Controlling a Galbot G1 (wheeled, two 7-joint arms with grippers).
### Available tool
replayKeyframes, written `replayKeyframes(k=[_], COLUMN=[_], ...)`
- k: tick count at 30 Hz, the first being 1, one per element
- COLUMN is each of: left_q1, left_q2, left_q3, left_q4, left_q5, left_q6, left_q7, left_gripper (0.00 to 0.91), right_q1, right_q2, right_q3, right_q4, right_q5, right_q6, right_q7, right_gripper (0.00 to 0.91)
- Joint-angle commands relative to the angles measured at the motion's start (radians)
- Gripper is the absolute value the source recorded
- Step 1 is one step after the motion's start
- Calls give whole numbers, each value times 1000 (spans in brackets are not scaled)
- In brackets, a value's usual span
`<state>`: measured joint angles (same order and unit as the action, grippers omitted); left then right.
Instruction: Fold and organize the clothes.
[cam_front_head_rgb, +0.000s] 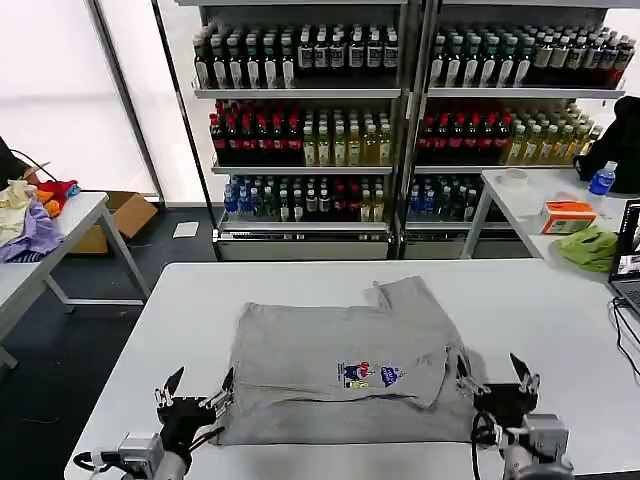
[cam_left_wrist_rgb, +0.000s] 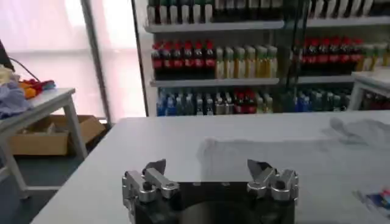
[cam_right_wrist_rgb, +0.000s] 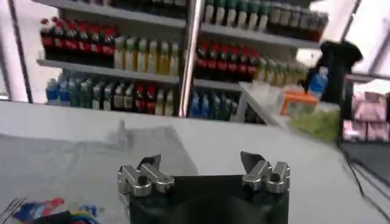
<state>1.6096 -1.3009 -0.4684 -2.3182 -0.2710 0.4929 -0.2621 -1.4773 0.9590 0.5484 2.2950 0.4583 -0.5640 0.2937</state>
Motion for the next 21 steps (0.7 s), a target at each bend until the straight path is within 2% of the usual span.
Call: replayKeyframes(k=[1,6,8,11,12,14,18,21], left_q1=[-345,-479,-534,-623,-667,-707,-791,-840], left_q2=[-17,19,30,37,38,39,41,38], left_q3=[67,129,147,178,192,210,248,268], left_q4=[252,392,432,522,581,631,738,789], left_q5=[-85,-105,-112,-139,-144,-147,-156,-167], left_q6=[-14,9,17,35,44,45,58,72], left_q7=[-60,-12,0,12,18,24,44,46], left_gripper=[907,907,907,907,907,907,907,907], right_q1=[306,433,522,642,684,717,806,889], right_q2=[-104,-163,-183,-152,-132,-119,-89,-64], right_q3=[-27,-150,-211,-288,-314,-336,-439,-503], right_q4=[-304,-452,-514,-614,-669,-711,-800,-857], right_q5=[30,81,118,195,223,228,217,211], right_q6=[8,6,3,-10,-13,-10,10,9], right_q7=[-315,-317,-278,-86,-59,-59,-111,-131], right_gripper=[907,907,907,907,907,907,907,907])
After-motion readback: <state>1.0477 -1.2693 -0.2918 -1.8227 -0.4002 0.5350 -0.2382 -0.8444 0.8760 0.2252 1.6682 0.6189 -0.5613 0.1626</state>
